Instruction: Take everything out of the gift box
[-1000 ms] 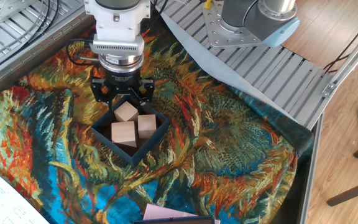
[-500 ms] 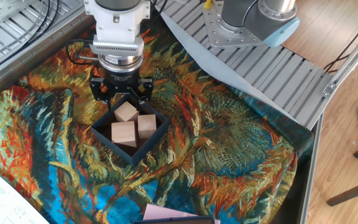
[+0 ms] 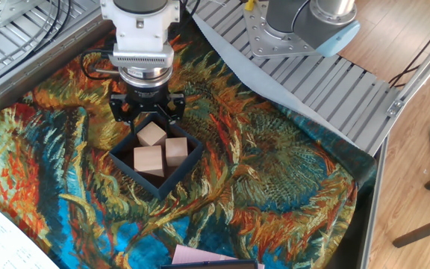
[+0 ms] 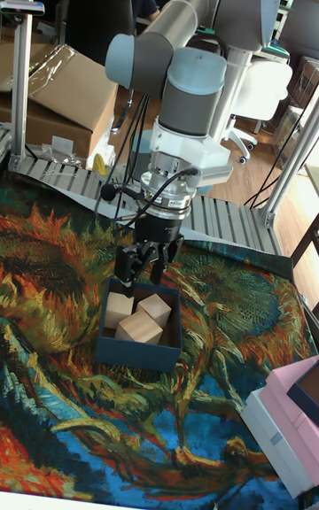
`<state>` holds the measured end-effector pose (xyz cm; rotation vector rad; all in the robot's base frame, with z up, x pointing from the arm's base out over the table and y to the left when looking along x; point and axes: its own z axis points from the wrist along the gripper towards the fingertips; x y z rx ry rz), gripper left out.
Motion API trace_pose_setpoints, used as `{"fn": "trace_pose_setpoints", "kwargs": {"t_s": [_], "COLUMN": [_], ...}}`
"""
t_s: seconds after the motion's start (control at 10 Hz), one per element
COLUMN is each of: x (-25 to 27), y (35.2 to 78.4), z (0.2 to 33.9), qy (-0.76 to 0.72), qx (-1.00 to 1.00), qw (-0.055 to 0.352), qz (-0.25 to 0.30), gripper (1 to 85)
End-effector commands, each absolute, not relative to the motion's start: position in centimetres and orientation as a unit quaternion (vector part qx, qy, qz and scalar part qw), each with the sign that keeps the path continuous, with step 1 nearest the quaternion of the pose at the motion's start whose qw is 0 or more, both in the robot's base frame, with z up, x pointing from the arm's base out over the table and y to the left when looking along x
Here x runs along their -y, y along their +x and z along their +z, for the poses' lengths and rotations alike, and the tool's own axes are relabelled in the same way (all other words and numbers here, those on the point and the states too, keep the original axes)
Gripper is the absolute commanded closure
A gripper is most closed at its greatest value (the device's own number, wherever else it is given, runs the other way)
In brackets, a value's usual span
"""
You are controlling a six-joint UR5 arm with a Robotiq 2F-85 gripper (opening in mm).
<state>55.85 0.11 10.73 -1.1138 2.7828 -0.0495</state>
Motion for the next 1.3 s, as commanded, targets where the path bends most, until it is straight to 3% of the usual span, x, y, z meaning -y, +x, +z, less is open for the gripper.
{"fn": "trace_pose_setpoints", "kwargs": {"t_s": [0.0, 0.5, 1.2], "x": [-1.0, -1.0, -1.2], "y": [56.7, 58.3, 58.0], "z": [10.3, 9.2, 6.4], "qy": [-0.349, -0.348, -0.330], "qx": [-0.933, -0.934, -0.942], "qw": [0.082, 0.086, 0.053], "qz": [0.001, -0.002, 0.016], "gripper": [20.7, 20.7, 19.0]}}
